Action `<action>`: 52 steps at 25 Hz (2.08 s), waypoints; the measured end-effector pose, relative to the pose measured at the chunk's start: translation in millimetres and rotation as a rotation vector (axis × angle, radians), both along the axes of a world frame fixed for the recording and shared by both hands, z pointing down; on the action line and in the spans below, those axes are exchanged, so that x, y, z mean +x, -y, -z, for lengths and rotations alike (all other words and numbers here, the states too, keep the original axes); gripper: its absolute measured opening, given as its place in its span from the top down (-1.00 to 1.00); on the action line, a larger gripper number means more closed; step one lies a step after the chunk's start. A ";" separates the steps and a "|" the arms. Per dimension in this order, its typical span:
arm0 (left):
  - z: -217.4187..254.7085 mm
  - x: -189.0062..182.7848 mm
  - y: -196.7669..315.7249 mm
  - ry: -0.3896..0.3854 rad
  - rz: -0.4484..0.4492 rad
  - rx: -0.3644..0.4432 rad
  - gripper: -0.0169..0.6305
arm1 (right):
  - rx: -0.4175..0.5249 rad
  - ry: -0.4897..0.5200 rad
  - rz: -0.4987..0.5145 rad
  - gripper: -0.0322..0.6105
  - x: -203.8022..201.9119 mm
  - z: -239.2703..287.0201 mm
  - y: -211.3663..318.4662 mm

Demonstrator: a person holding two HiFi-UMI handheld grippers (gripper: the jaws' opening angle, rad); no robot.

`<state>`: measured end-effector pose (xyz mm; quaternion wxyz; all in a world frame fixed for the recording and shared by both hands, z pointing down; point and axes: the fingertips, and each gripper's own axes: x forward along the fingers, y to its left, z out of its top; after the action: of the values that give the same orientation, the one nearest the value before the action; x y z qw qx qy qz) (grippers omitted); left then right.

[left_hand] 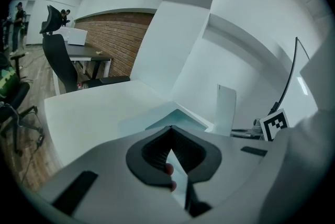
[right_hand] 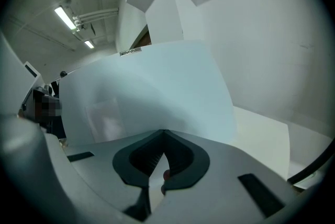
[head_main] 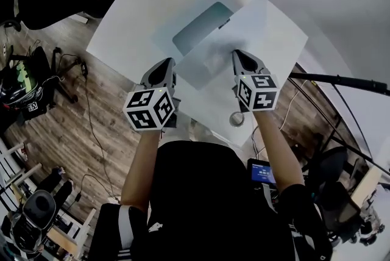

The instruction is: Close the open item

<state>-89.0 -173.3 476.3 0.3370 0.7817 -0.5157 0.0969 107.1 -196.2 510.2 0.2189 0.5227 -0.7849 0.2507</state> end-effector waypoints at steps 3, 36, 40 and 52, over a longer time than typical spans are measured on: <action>-3.7 -10.1 2.0 0.001 0.026 -0.006 0.91 | -0.004 -0.004 0.008 0.78 -5.3 -2.8 5.0; -51.4 -54.0 12.2 -0.015 0.074 -0.125 0.91 | -0.045 -0.003 0.017 0.78 -44.6 -36.6 46.7; -58.5 -52.5 11.0 -0.017 0.070 -0.143 0.91 | -0.049 0.000 0.019 0.78 -46.3 -40.6 49.6; -70.5 -31.3 6.0 -0.033 0.014 -0.171 0.91 | -0.057 -0.032 0.039 0.78 -50.6 -44.8 53.1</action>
<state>-120.3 -179.3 546.8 0.4116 0.7481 -0.5052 0.1251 56.5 -249.3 555.0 0.2513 0.5046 -0.7839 0.2603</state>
